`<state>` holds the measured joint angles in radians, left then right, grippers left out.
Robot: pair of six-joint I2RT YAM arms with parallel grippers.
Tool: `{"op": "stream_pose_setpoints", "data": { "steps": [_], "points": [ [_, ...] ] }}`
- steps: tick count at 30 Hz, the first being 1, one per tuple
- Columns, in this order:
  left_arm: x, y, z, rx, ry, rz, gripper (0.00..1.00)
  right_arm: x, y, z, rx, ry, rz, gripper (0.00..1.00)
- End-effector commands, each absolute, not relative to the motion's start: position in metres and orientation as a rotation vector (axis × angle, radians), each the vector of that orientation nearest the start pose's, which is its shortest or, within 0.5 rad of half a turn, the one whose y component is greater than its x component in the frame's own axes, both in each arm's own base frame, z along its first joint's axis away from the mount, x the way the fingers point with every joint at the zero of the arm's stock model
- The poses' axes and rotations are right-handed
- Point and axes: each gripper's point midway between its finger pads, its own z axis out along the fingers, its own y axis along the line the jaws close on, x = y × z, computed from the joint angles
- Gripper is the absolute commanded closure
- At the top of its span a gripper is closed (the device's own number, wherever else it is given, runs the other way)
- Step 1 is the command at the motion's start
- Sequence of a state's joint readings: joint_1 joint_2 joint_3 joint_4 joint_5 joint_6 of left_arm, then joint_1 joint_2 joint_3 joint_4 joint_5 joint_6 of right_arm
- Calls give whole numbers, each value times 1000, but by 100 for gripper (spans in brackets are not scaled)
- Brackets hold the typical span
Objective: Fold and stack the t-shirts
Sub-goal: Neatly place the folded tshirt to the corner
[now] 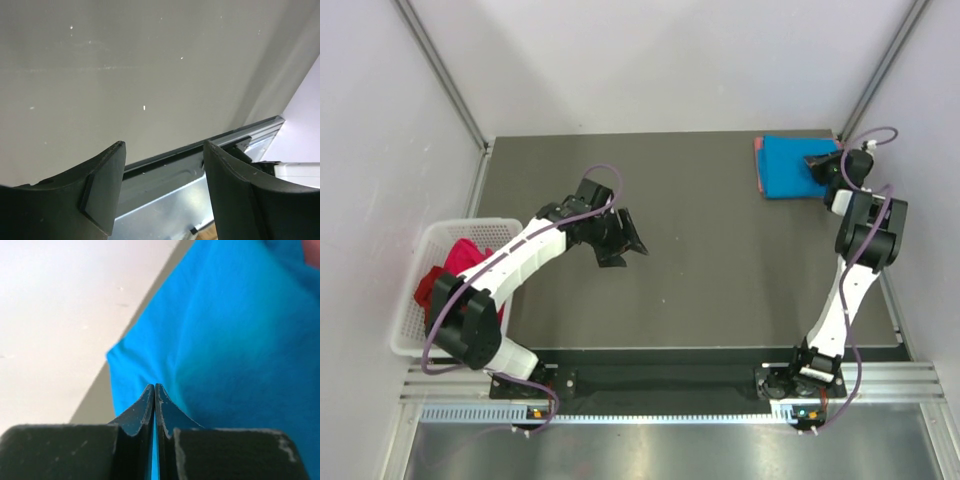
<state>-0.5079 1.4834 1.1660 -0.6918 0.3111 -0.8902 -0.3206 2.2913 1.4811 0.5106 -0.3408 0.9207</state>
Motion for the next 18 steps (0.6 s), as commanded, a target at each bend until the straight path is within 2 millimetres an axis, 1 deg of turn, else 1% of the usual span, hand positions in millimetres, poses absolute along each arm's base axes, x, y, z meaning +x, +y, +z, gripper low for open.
{"op": "stream_pose_setpoints", "data": {
  "steps": [1,2,3,4,5,6,8,9,10,13,15,17,18],
  "points": [
    [269,-243,156,-289,2657,-871,32,612,-117,153,786,1506,859,100],
    [270,-244,157,-268,2642,-880,32,604,-112,158,756,1503,888,100],
    [267,-243,154,-255,2650,-882,32,601,-113,173,718,1483,890,100],
    [267,-244,154,-253,2649,-885,32,600,-111,173,708,1488,899,100],
    [266,-244,153,-236,2652,-885,32,596,-107,182,680,1488,917,100],
    [265,-244,152,-226,2655,-887,32,595,-107,187,678,1485,916,100],
    [266,-246,154,-188,2654,-897,32,593,-110,202,675,1448,909,100],
    [265,-246,154,-179,2659,-895,32,595,-112,204,682,1440,912,100],
    [267,-248,156,-168,2658,-897,32,597,-113,205,690,1434,918,100],
    [267,-249,159,-139,2661,-904,32,608,-117,197,750,1402,934,100],
    [265,-249,160,-132,2664,-912,32,616,-120,186,797,1378,927,100],
    [261,-247,161,-123,2666,-916,32,623,-123,175,837,1374,871,100],
    [257,-246,157,-121,2680,-910,32,625,-125,171,849,1371,851,100]
  ]
}}
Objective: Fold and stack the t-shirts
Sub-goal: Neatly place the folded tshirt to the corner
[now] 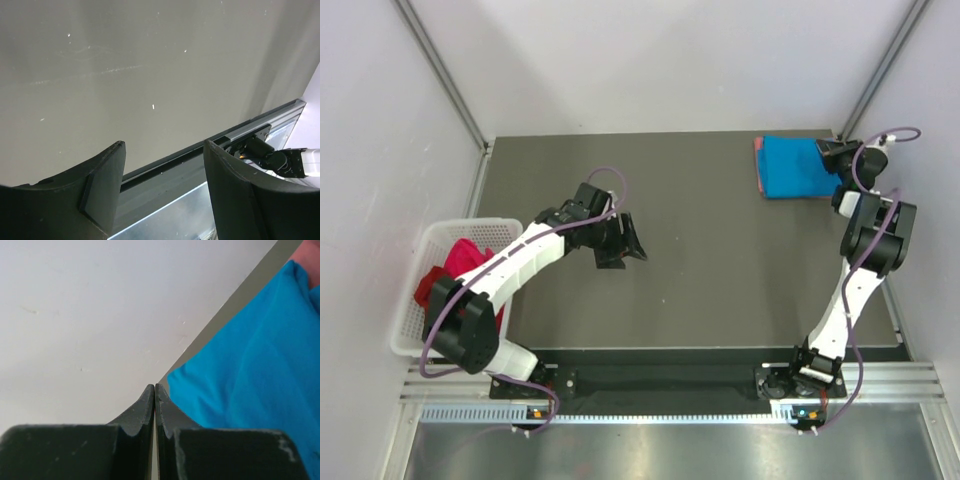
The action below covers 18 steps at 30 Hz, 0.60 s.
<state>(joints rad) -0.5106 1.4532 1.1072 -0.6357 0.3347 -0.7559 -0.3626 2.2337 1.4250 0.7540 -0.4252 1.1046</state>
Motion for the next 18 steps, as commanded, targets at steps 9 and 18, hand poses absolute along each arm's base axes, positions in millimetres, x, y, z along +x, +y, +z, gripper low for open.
{"op": "stream_pose_setpoints", "data": {
  "steps": [9,18],
  "points": [
    [240,-230,143,-123,2731,-837,32,663,-157,120,917,1412,678,100],
    [228,-218,139,-171,2757,-788,31,681,-201,99,1001,1423,532,100]
  ]
}}
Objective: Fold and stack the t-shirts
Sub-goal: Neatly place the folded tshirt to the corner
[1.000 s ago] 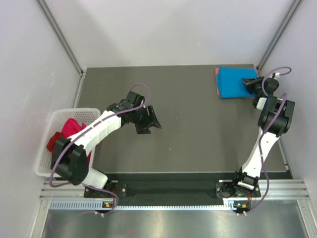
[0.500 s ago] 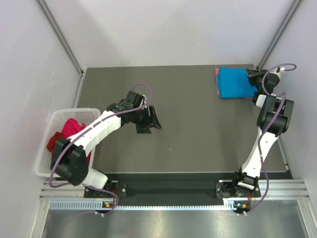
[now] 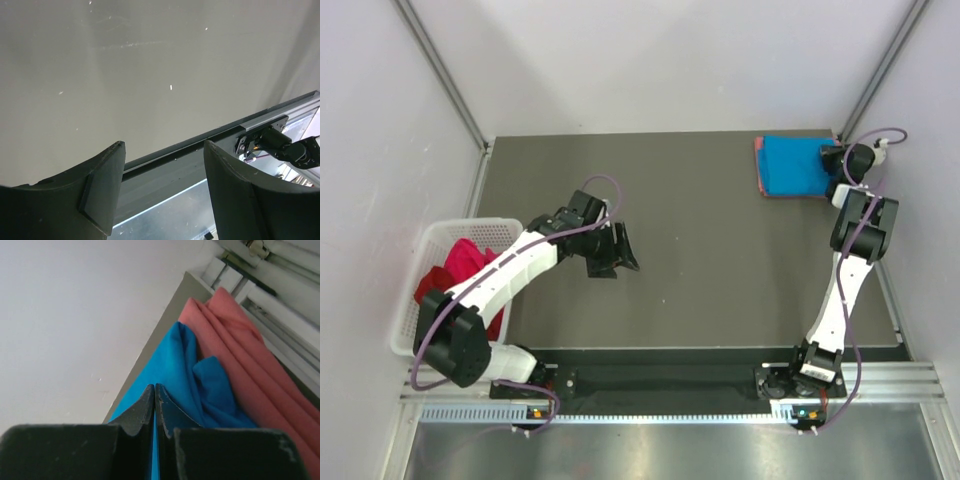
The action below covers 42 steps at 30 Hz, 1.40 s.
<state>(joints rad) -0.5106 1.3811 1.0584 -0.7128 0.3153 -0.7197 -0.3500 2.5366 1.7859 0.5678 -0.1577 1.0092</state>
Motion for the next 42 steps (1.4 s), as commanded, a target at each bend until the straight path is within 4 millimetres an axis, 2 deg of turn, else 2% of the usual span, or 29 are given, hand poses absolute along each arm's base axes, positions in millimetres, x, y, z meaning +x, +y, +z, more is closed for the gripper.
{"op": "stream_pose_setpoints", "data": {
  "steps": [1,3,4,6,7,9,10,12,13,14,15,16,17,18,19,21,22,24,25,26,27,30,32,33,35,37,39,41,42],
  "points": [
    [229,-220,140,-182,2750,-806,31,683,-202,105,974,1428,513,100],
    [229,-222,141,-190,2749,-821,32,685,-202,107,974,1452,504,100],
    [229,-223,142,-191,2743,-824,32,688,-204,118,942,1452,501,100],
    [230,-222,147,-194,2726,-829,32,687,-207,121,935,1479,489,100],
    [230,-222,149,-202,2722,-832,32,687,-205,135,906,1477,499,100],
    [230,-223,155,-207,2702,-848,32,684,-199,148,876,1492,510,100],
    [231,-223,157,-214,2696,-853,32,680,-189,164,840,1502,527,100],
    [232,-224,163,-210,2678,-860,32,672,-176,179,810,1505,551,100],
    [234,-224,165,-209,2669,-859,32,662,-165,190,795,1512,581,100],
    [236,-225,169,-202,2655,-868,32,657,-155,193,790,1518,607,100],
    [238,-226,171,-197,2645,-874,32,649,-147,221,759,1470,650,100],
    [240,-227,172,-197,2642,-878,32,638,-132,202,765,1517,698,100],
    [241,-230,175,-191,2632,-891,32,631,-123,204,756,1521,726,100],
    [243,-232,177,-186,2621,-906,32,622,-115,226,707,1492,742,100],
    [244,-233,176,-186,2622,-907,32,611,-102,204,716,1540,775,100],
    [245,-234,178,-178,2612,-918,32,597,-90,207,706,1531,825,100],
    [245,-234,179,-174,2610,-916,32,588,-81,193,700,1553,866,100],
    [243,-232,179,-172,2609,-915,32,582,-74,181,723,1565,917,100],
    [242,-232,180,-170,2609,-915,32,578,-67,165,731,1592,950,100],
    [240,-231,178,-171,2616,-909,32,579,-65,161,727,1592,971,100],
    [237,-229,178,-170,2619,-906,32,581,-63,145,754,1608,1000,100],
    [231,-224,177,-170,2631,-892,32,586,-55,127,759,1617,1033,100],
    [227,-221,177,-171,2633,-887,32,595,-44,107,767,1642,1068,100],
    [224,-219,177,-172,2638,-879,32,597,-39,91,791,1658,1093,100],
    [222,-217,178,-172,2641,-869,32,601,-26,83,791,1674,1118,100],
    [219,-214,180,-172,2635,-861,32,596,-20,69,826,1678,1123,100],
    [218,-212,186,-172,2625,-861,32,593,-18,67,843,1674,1128,100],
    [219,-212,192,-166,2612,-858,32,592,-18,80,820,1661,1117,100],
    [217,-209,193,-166,2617,-847,31,593,-19,97,785,1644,1103,100]
  ]
}}
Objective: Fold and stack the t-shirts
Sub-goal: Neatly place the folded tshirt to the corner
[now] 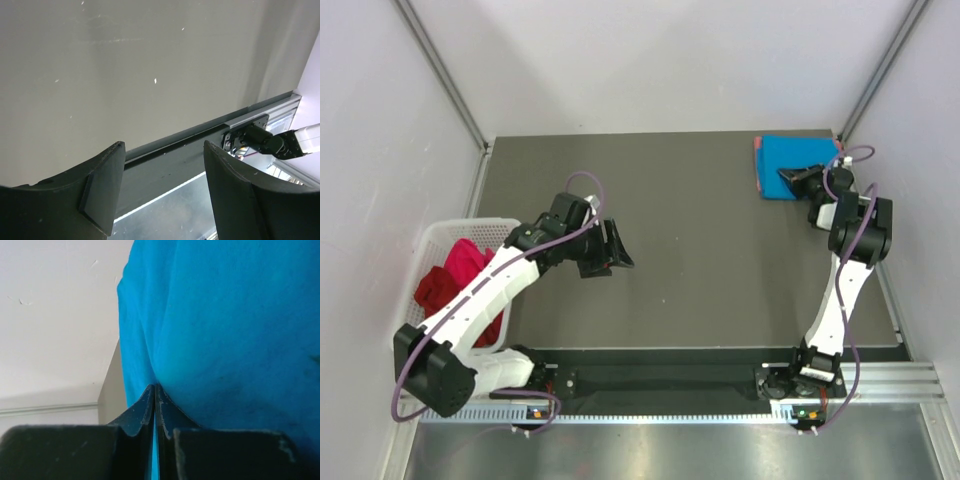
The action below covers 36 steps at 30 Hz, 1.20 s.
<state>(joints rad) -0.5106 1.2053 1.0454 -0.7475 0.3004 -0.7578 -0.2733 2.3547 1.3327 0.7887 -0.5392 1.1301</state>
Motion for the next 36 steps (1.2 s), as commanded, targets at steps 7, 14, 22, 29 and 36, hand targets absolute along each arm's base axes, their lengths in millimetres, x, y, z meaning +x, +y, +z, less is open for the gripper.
{"op": "stream_pose_setpoints", "data": {
  "steps": [7,14,22,29,36],
  "points": [
    [211,-206,198,-166,2601,-855,31,595,5,164,662,1605,1119,100],
    [206,-201,200,-161,2595,-840,31,585,26,119,715,1658,1160,100],
    [199,-194,207,-163,2580,-829,31,588,29,62,747,1744,1160,100],
    [207,-196,224,-156,2506,-852,30,592,45,131,628,1761,1157,100],
    [237,-213,243,-204,2397,-937,29,528,56,223,506,1912,994,97]
  ]
}}
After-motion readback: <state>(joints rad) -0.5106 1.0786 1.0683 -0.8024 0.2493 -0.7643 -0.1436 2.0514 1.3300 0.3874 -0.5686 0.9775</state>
